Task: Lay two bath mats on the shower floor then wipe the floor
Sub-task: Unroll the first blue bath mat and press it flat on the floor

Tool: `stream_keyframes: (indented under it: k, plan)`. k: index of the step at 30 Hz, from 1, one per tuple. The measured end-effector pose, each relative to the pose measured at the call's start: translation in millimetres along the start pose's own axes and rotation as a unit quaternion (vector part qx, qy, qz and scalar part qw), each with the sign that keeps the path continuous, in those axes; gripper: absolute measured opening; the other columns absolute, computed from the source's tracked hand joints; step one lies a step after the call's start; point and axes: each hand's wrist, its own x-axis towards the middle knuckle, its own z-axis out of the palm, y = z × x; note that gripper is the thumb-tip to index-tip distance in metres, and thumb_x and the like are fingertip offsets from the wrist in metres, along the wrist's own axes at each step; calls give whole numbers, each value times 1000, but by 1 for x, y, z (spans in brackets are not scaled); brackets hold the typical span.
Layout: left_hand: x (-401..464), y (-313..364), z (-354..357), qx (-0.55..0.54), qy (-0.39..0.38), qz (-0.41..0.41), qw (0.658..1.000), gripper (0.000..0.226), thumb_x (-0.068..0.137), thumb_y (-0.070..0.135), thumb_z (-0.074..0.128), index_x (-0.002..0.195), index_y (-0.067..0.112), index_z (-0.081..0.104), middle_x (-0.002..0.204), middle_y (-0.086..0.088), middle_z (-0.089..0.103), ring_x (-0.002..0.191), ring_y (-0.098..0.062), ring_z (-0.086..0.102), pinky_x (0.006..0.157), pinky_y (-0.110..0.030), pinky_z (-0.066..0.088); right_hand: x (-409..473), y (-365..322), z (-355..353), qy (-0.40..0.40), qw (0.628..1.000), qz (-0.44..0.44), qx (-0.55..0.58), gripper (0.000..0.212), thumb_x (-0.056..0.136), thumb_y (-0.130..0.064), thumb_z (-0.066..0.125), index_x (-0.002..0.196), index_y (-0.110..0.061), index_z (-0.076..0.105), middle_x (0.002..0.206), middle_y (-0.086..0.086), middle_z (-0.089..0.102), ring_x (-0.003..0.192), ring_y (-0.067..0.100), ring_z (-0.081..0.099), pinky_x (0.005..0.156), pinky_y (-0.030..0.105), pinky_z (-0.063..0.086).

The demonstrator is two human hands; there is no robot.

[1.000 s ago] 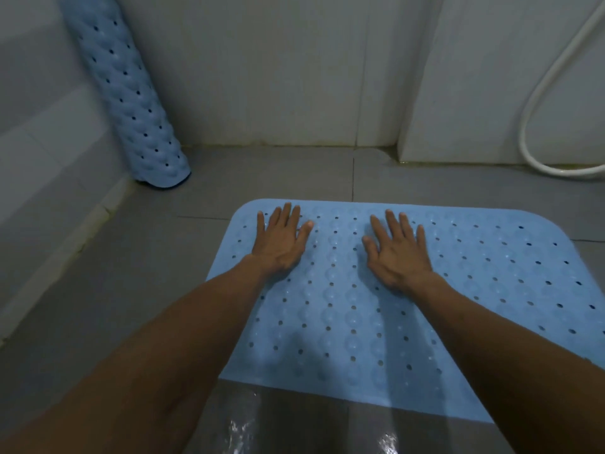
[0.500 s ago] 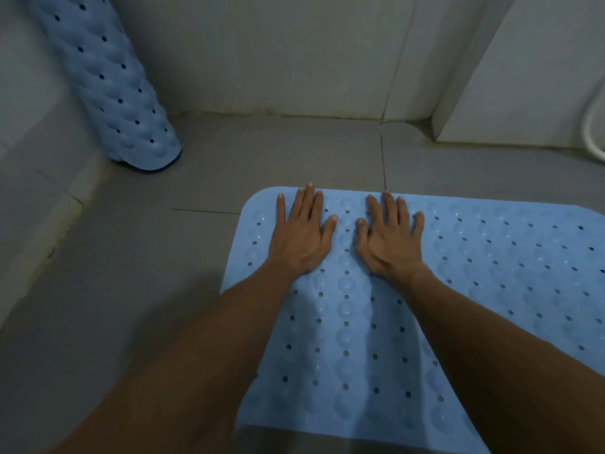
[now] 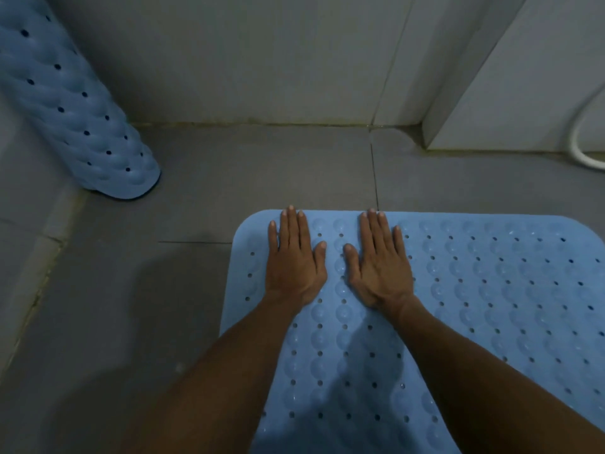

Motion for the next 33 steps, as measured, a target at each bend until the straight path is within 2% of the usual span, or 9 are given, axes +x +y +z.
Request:
stream_keyframes:
  k: [14, 21, 29, 33]
  plan:
    - [2, 2, -1, -8, -25, -14, 1000, 73, 99, 43, 25, 152, -5, 12, 160, -24, 9, 150, -32, 5, 123, -46, 3, 1, -1, -2, -17, 1000, 9, -6, 71, 102, -52, 17, 159, -14, 0, 168, 4, -4, 154, 15, -11, 125, 43, -4]
    - [0, 1, 1, 4, -22, -10, 1000, 72, 99, 43, 27, 151, -5, 16, 159, -25, 14, 149, -35, 12, 122, -50, 10, 0, 0, -3, -17, 1000, 5, 2, 71, 102, -52, 18, 159, -14, 1, 168, 4, -2, 154, 15, -10, 125, 43, -4]
    - [-2, 2, 3, 45, -45, -18, 998, 74, 99, 47, 14, 153, -3, 11, 160, -23, 10, 150, -32, 8, 122, -49, 8, -1, 5, -1, -7, 1000, -7, 16, 72, 101, -53, 16, 159, -12, 3, 168, 6, 0, 154, 16, -7, 125, 44, -5]
    - [-1, 7, -4, 55, -92, -40, 993, 74, 98, 51, 6, 154, 2, -4, 162, -17, -6, 151, -25, -8, 122, -45, -4, 2, 8, -7, -52, 998, -8, 30, 72, 102, -51, 17, 159, -9, -2, 167, 7, -7, 154, 18, -12, 123, 44, -11]
